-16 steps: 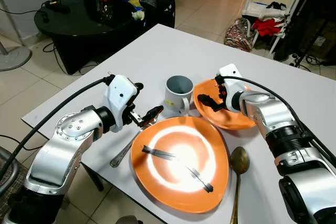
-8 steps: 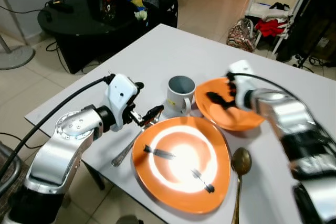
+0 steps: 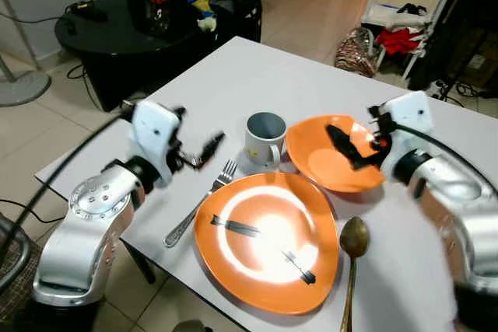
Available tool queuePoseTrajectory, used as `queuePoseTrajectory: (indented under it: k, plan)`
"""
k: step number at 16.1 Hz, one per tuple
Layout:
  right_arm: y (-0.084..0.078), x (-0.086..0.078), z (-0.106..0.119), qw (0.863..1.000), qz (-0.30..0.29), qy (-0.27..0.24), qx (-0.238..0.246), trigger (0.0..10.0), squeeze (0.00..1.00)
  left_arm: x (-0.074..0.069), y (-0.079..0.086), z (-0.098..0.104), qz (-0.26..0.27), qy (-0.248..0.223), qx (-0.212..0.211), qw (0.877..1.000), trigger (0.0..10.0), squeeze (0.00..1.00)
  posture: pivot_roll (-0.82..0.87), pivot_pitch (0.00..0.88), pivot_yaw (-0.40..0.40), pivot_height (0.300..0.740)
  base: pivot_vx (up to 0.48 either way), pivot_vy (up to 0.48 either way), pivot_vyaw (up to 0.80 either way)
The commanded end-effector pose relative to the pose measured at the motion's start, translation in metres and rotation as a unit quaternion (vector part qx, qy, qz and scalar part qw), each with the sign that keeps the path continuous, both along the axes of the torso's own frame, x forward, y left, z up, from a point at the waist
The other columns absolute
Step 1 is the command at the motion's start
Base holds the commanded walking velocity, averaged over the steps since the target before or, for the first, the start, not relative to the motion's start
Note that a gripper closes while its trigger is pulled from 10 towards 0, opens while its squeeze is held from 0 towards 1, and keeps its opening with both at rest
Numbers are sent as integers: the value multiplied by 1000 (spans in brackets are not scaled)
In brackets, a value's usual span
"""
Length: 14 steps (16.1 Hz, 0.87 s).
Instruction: Setting the table
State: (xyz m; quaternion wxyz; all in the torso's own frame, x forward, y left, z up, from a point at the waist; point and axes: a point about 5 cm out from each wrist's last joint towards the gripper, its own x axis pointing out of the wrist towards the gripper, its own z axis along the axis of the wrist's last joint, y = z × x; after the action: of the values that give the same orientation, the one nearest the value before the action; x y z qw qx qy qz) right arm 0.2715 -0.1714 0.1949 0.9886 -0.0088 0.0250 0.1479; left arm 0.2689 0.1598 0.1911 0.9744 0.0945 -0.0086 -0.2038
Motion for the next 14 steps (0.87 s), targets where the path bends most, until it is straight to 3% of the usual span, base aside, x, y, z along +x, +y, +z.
queuePoseTrajectory:
  k: [1, 4, 8, 14]
  plan:
    - [0, -8, 11, 997, -23, -45, 61, 10000, 0, 4, 1, 1, 27, -10, 4, 1000, 10000, 0, 68, 0, 7, 740, 0, 0, 0]
    - [-1, -13, 6, 994, -46, -40, 93, 10000, 0, 3, -7, -3, 14, -3, 10, 1000, 10000, 0, 68, 0, 14, 740, 0, 0, 0]
    - [5, -23, -1, 997, -49, -26, 59, 10000, 0, 3, -6, -5, 27, 6, 7, 1000, 10000, 0, 66, 0, 32, 740, 0, 0, 0]
    - [17, -22, -7, 998, -43, -32, 14, 10000, 0, 5, -6, -5, 35, 10, 7, 999, 10000, 0, 70, 0, 33, 740, 0, 0, 0]
